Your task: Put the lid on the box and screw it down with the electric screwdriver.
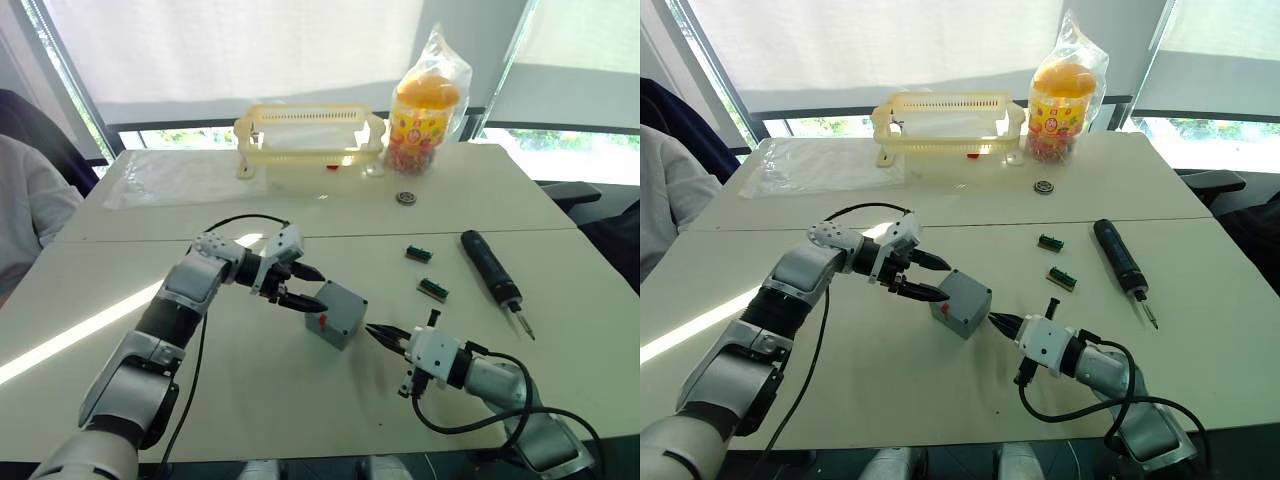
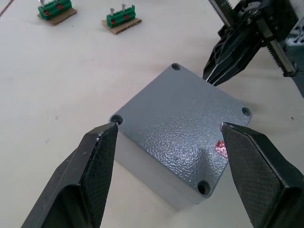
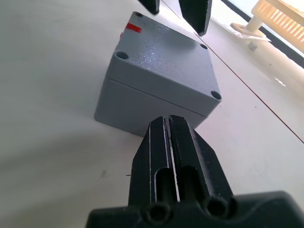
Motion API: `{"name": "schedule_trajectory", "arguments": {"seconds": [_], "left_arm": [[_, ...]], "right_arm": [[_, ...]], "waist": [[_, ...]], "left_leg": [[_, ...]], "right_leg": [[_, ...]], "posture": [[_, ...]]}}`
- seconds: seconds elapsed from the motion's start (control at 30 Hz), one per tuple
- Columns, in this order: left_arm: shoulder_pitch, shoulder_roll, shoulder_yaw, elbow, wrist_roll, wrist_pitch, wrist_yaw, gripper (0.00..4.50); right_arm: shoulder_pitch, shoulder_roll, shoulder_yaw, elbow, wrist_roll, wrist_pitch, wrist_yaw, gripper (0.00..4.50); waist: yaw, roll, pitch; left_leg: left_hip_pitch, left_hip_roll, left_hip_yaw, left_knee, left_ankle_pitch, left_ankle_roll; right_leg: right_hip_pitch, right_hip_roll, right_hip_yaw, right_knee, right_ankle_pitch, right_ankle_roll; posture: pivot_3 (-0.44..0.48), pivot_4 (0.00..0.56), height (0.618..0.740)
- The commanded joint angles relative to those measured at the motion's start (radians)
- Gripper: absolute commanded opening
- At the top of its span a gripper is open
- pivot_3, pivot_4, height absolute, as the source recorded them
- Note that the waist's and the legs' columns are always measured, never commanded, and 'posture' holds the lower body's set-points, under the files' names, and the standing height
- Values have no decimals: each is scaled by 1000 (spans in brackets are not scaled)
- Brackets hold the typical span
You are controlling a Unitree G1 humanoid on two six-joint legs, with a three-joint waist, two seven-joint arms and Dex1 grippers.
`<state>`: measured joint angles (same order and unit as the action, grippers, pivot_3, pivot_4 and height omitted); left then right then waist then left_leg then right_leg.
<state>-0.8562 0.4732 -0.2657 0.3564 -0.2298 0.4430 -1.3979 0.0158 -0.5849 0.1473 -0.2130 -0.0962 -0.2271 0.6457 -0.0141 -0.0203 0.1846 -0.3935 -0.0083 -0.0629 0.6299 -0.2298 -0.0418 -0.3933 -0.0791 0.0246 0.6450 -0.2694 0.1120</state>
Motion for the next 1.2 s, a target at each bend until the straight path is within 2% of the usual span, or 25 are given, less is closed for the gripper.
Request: {"name": "schedule_trajectory", "arguments": {"seconds": [0.03,0.27,0.33,0.5,0.7,0.97,1.2], "left_arm": [[-19,20,33,-64,-36,23,-17,3527],[-54,42,136,-24,-78,81,65,3527],[-47,46,170,18,-68,68,126,3527],[60,56,205,39,-36,22,248,3527],[138,8,193,100,28,-99,381,3527],[56,-81,114,389,143,-329,387,3527],[68,-127,99,385,163,-380,368,3527]], "right_arm": [[4,-5,-15,-40,2,-12,-8,28],[34,-15,-39,-51,5,10,-16,28],[53,-12,-46,-66,10,31,-22,28],[109,26,-60,-142,35,128,-55,28],[121,48,-66,-188,74,237,-56,28],[100,31,-50,-190,112,326,-4,28],[74,41,-31,-159,96,345,-7,28]], "waist": [[0,0,0],[0,0,1],[0,0,1],[-3,0,1],[10,-1,2],[13,-1,2],[10,-1,2]], "left_leg": [[0,0,0,0,0,0],[0,0,0,0,0,0],[0,0,0,0,0,0],[0,0,0,-1,0,0],[0,0,0,0,0,0],[-1,-1,0,0,0,0],[-1,-1,0,-1,0,0]], "right_leg": [[0,0,0,0,0,0],[0,0,0,0,0,0],[0,0,0,0,0,1],[-1,0,0,0,1,3],[0,-1,0,0,1,2],[0,-1,-1,-1,1,3],[0,-1,-1,-2,1,3]], "posture": [[0,150,740],[0,150,740],[0,150,740],[0,150,740],[0,150,740],[0,150,740],[0,150,740]]}}
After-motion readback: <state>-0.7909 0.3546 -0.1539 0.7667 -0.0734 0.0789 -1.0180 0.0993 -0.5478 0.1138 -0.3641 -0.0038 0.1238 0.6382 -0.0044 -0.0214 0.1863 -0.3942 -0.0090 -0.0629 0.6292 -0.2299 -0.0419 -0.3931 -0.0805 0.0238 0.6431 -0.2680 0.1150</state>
